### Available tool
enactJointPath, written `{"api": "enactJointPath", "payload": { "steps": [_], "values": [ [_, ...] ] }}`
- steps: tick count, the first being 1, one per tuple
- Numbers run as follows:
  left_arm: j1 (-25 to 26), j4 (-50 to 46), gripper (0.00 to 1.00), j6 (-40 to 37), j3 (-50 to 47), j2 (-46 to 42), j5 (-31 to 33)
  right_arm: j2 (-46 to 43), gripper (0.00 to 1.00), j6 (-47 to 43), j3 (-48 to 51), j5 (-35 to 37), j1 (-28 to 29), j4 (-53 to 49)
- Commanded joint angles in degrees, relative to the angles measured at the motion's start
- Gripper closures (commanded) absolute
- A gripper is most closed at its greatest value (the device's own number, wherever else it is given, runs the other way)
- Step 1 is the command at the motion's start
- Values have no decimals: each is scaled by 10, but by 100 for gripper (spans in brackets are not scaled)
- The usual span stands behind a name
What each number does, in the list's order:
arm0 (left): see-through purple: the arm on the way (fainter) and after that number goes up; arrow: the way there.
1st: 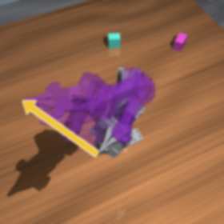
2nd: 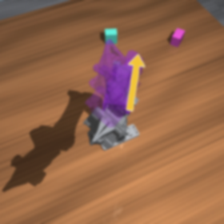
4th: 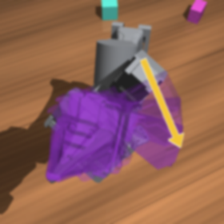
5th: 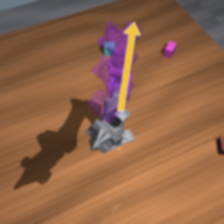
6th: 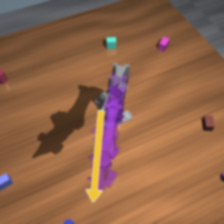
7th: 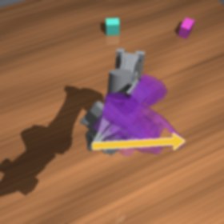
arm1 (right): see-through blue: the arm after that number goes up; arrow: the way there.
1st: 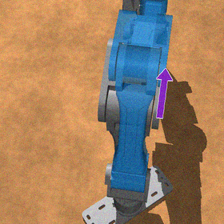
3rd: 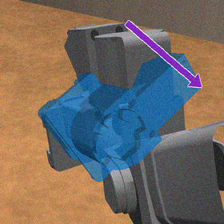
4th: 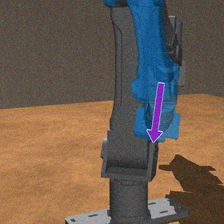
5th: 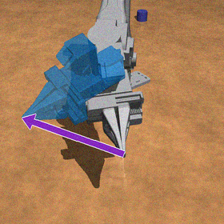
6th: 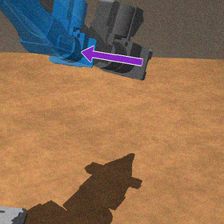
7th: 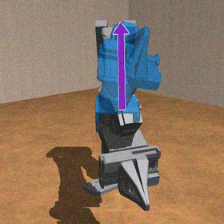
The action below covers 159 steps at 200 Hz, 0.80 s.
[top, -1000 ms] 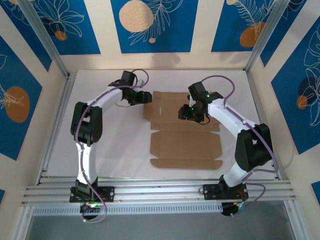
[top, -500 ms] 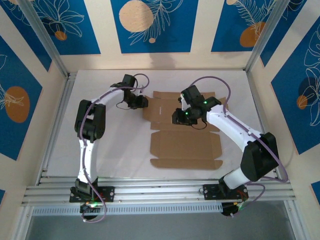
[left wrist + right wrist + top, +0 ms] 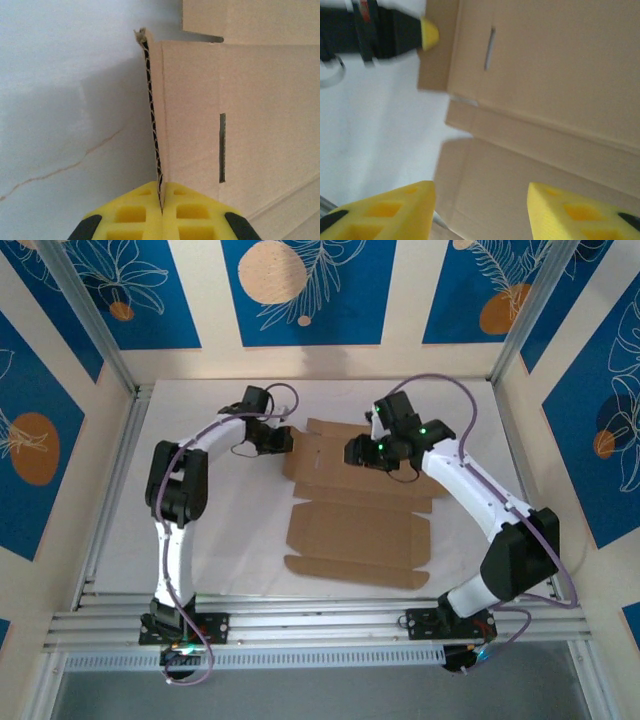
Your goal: Fold the paper box
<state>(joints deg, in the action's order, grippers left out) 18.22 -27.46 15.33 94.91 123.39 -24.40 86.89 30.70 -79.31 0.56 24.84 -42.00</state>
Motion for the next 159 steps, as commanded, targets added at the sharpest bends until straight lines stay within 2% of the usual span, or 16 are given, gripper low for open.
{"api": "enactJointPath", "payload": {
  "steps": [1, 25, 53, 65, 74, 88, 104, 117, 128, 139, 150, 159],
  "values": [
    [-6, 98, 100, -12, -63, -75, 15, 35, 41, 22, -61, -40, -33, 1],
    [-6, 227, 100, -3, -157, -132, 38, 102, 38, 12, -169, -65, -72, -40],
    [-9, 357, 100, -8, -244, -175, 68, 191, 35, -99, -285, -2, -75, -71],
    [-10, 391, 100, -12, -265, -184, 79, 225, 34, -104, -330, 6, -88, -85],
    [-12, 414, 100, -13, -277, -188, 82, 245, 33, -66, -360, -41, -111, -89],
    [-13, 455, 100, -11, -295, -194, 82, 266, 33, 52, -395, -137, -149, -92],
    [-13, 524, 100, -14, -322, -197, 65, 277, 33, 164, -396, -233, -168, -65],
    [-13, 617, 100, -14, -357, -194, 40, 272, 29, 238, -387, -219, -161, -45],
    [-13, 685, 100, -13, -384, -192, 31, 283, 28, 291, -412, -185, -154, -75],
    [-14, 723, 100, -14, -400, -188, 29, 303, 28, 332, -443, -181, -153, -108],
    [-16, 728, 100, -17, -402, -186, 24, 315, 28, 348, -469, -183, -153, -126],
    [-17, 728, 100, -21, -401, -184, 12, 322, 28, 316, -497, -168, -149, -125]
  ]
}}
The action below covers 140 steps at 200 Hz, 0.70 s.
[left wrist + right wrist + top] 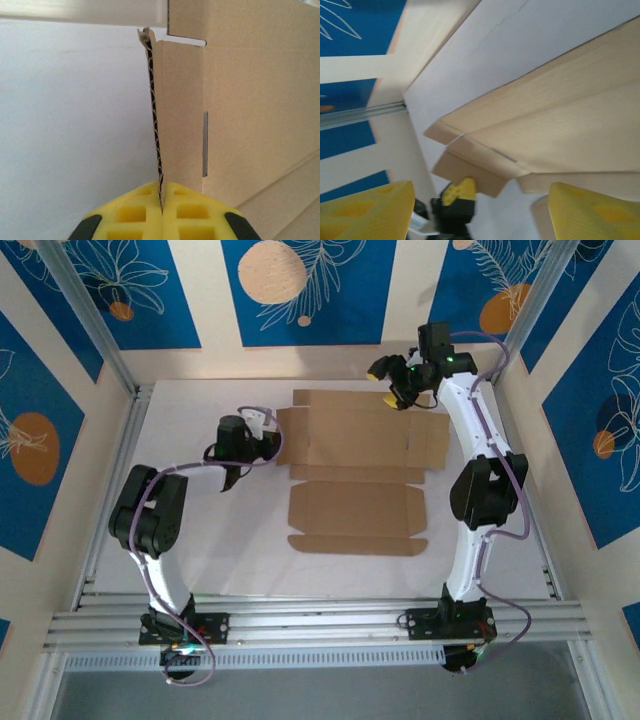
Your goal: Fold the paper box
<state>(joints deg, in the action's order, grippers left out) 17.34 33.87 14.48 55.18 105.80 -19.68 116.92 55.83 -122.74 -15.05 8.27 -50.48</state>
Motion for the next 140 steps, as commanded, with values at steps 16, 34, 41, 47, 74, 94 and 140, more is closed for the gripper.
{"api": "enactJointPath", "payload": {
  "steps": [16, 34, 41, 47, 74, 94, 140],
  "values": [
    [-9, 129, 100, -21, -8, -9, -48, 41, 27, -166, -136, -1, 35, -23],
    [-11, 177, 100, -39, -26, -9, -74, 47, 27, -406, -169, 139, 71, -34],
    [-11, 184, 100, -43, -30, -9, -77, 36, 27, -504, -139, 149, 83, -3],
    [-12, 182, 100, -47, -31, -10, -78, 26, 27, -564, -107, 141, 87, 21],
    [-13, 169, 100, -71, -30, -11, -88, 7, 27, -709, -37, 183, 85, 85],
    [-14, 164, 100, -92, -34, -14, -95, 14, 26, -767, -29, 183, 86, 91],
    [-19, 171, 100, -113, -44, -11, -96, 12, 22, -855, 39, 163, 87, 120]
  ]
}}
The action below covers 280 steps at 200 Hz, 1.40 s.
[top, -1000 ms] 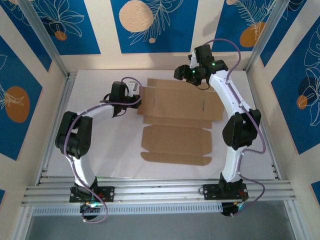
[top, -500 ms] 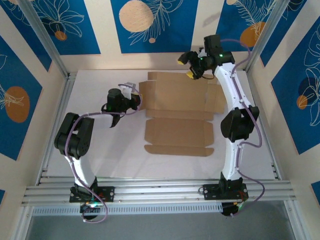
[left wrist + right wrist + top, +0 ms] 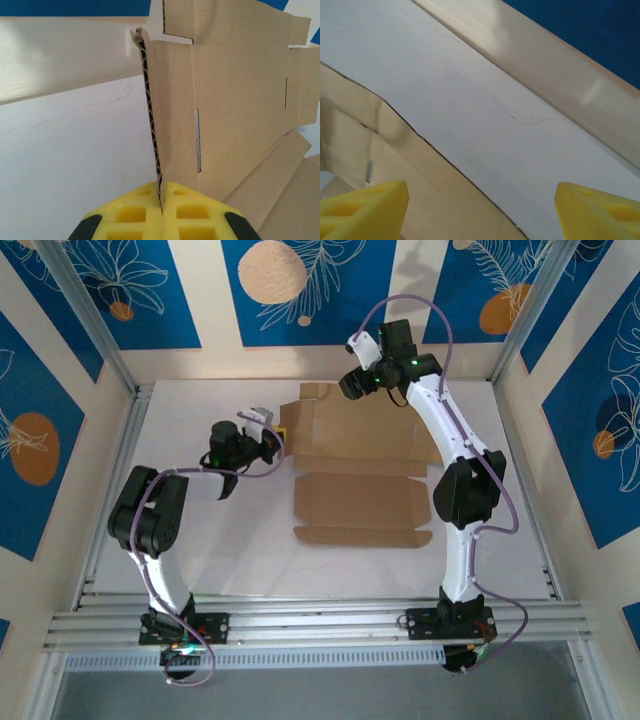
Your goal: Fold the paper box
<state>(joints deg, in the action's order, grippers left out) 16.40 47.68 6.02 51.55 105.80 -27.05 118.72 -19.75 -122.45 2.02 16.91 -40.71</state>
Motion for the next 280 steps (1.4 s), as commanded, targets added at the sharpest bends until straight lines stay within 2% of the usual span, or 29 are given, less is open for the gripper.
{"api": "enactJointPath", "payload": {
  "steps": [1, 19, 47, 74, 96, 123, 156, 190, 230, 262, 280],
  "values": [
    [-9, 33, 100, -29, -8, -11, -23, -6, 22, -101, 38, -9, 0, 23],
    [-12, 44, 100, -33, -12, -10, -33, -12, 19, -139, 75, -49, -7, 23],
    [-13, 56, 100, -43, -20, -10, -47, -13, 20, -143, 101, -24, -12, 65],
    [-13, 55, 100, -48, -20, -9, -43, -25, 26, -210, 136, 2, 18, 92],
    [-17, 60, 100, -44, -21, -7, -33, -41, 38, -252, 172, 6, 38, 115],
    [-22, 65, 100, -37, -24, -12, -18, -54, 58, -285, 197, 44, 50, 146],
    [-25, 59, 100, -35, -23, -19, -4, -70, 69, -293, 183, 46, 50, 151],
    [-29, 54, 100, -24, -24, -23, 2, -84, 95, -305, 174, 27, 49, 152],
    [-37, 30, 76, -8, -21, -42, 26, -90, 96, -285, 168, 7, 47, 144],
    [-53, 25, 73, 24, -17, -48, 31, -102, 96, -246, 143, -56, 33, 109],
    [-62, 14, 62, 59, -9, -66, 32, -109, 96, -252, 145, -43, 33, 112]
  ]
}}
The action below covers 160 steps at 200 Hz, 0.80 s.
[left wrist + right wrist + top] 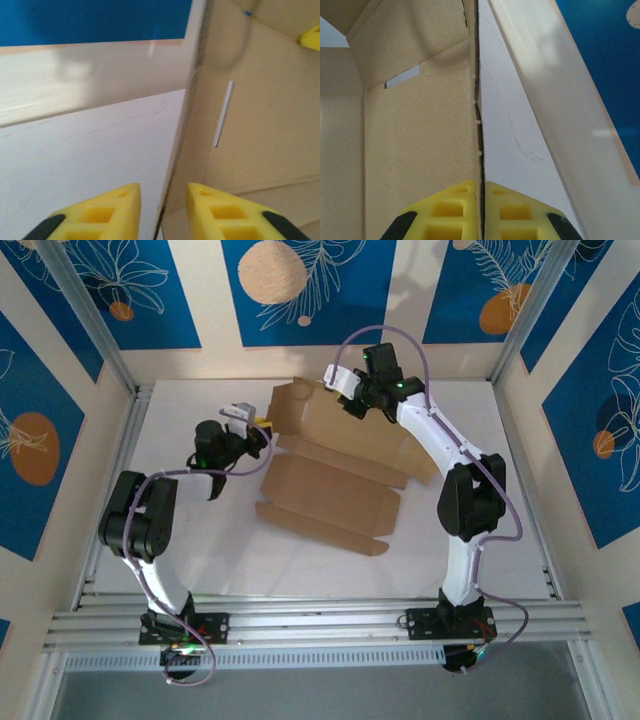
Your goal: Fold the paper box
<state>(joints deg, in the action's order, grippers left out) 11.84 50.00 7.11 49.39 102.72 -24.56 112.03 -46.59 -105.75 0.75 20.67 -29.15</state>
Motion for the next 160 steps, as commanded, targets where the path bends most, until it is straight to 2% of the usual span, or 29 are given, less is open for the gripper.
{"api": "enactJointPath", "payload": {
  "steps": [1, 32, 44, 56, 68, 76, 88, 98, 107, 119, 147, 160],
  "values": [
    [-17, -11, 62, 50, 13, -37, 9, -43, 96, 16, -21, -30, -4, -2],
    [-22, -162, 60, 111, 77, -106, 50, -48, 99, 4, -15, 50, 8, 43],
    [-22, -219, 62, 138, 100, -139, 88, -48, 100, 7, -15, 82, 13, 66],
    [-21, -276, 65, 193, 125, -173, 131, -47, 100, 12, -15, 101, 19, 80],
    [-22, -327, 66, 252, 153, -201, 147, -47, 100, 15, -15, 118, 26, 90],
    [-22, -393, 64, 291, 197, -207, 125, -48, 100, 16, -13, 128, 30, 95],
    [-20, -489, 60, 322, 289, -188, 41, -48, 100, 15, -10, 140, 37, 103],
    [-11, -501, 53, 365, 338, -164, -34, -49, 100, 16, -9, 143, 43, 103],
    [-3, -494, 48, 408, 366, -143, -70, -50, 100, 16, -10, 139, 45, 101],
    [2, -488, 43, 471, 388, -123, -83, -50, 99, 15, -10, 134, 49, 93],
    [8, -406, 38, 644, 391, -86, -78, -56, 99, 14, -10, 127, 51, 91],
    [20, -439, 37, 690, 412, -73, -58, -59, 100, 17, -12, 126, 52, 92]
  ]
}}
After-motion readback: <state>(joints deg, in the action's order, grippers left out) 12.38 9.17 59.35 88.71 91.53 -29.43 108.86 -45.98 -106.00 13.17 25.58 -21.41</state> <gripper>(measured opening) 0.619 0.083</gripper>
